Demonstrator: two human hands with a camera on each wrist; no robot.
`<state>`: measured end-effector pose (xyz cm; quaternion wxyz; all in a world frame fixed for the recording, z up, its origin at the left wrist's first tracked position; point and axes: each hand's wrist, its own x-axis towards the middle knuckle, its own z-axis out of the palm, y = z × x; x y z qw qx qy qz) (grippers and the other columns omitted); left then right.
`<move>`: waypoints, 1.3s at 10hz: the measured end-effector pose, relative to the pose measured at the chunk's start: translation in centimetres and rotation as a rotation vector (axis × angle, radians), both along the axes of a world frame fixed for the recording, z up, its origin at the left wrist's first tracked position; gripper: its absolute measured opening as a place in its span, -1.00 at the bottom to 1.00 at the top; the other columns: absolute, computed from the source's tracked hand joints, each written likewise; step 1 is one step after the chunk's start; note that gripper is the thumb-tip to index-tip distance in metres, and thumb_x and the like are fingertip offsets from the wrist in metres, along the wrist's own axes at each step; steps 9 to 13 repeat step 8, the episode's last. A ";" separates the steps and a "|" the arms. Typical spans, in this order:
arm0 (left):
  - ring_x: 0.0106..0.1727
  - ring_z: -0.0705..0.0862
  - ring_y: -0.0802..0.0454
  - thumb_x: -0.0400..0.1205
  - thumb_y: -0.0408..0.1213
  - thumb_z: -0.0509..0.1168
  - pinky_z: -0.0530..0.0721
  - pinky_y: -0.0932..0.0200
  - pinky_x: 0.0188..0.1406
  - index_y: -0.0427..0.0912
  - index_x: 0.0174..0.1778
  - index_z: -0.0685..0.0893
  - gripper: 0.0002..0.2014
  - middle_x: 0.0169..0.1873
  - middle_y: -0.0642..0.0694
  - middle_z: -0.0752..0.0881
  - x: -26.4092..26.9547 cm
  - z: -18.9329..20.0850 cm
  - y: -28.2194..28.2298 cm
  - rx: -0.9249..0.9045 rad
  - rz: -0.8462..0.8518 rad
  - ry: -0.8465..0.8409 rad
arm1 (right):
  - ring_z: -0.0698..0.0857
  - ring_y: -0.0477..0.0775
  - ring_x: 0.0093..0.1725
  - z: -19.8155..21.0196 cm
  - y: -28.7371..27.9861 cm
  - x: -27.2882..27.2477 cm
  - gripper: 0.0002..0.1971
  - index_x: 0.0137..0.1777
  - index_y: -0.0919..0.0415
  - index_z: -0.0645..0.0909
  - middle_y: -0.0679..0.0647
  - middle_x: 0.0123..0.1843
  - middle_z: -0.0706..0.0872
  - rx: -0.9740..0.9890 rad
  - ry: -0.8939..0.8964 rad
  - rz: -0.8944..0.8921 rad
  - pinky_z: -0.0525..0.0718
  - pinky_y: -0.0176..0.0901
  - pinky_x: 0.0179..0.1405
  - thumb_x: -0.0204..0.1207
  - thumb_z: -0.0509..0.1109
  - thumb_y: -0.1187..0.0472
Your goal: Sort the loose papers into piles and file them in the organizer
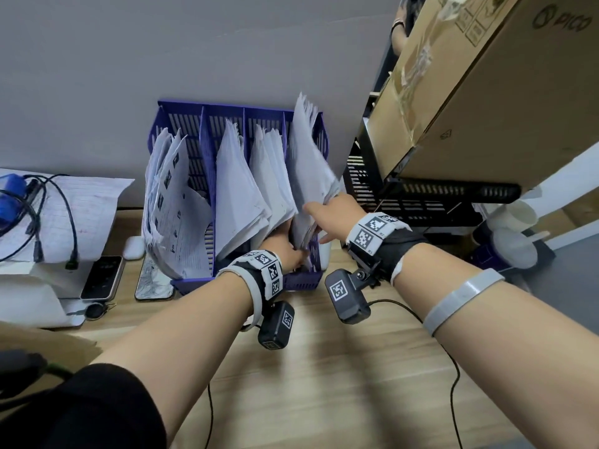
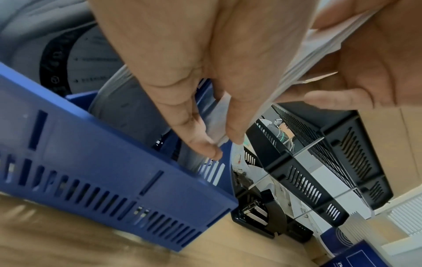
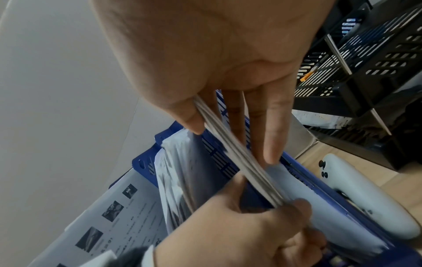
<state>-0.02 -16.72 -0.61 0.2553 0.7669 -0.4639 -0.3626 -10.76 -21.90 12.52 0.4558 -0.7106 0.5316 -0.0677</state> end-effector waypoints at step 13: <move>-0.42 0.69 0.01 0.64 -0.06 0.37 0.75 0.00 -0.23 -0.16 0.18 0.62 -0.70 -0.40 -0.06 0.61 0.4 8.0 4.4 -0.269 0.199 0.385 | 0.78 0.09 -0.38 6.7 4.5 -2.3 -0.79 0.13 0.17 0.65 0.25 -0.10 0.74 -0.249 -0.382 -0.018 0.81 0.04 -0.38 0.58 0.27 0.34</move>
